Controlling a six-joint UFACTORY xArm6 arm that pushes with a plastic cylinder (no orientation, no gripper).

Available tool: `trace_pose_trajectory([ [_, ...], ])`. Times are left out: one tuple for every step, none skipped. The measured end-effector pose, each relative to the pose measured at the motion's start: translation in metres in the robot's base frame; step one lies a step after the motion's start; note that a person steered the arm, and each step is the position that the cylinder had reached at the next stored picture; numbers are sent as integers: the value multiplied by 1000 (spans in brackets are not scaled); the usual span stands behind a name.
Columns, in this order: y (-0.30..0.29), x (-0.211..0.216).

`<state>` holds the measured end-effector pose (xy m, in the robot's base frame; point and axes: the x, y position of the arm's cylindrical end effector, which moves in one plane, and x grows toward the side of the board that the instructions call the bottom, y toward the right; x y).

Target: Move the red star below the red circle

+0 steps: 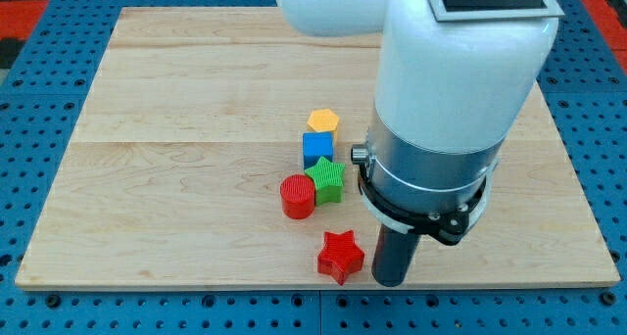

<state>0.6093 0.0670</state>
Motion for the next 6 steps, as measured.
trace_pose_trajectory([
  [0,0],
  [-19,9],
  [-27,4],
  [-24,-18],
  [-18,-30],
  [-36,-26],
])
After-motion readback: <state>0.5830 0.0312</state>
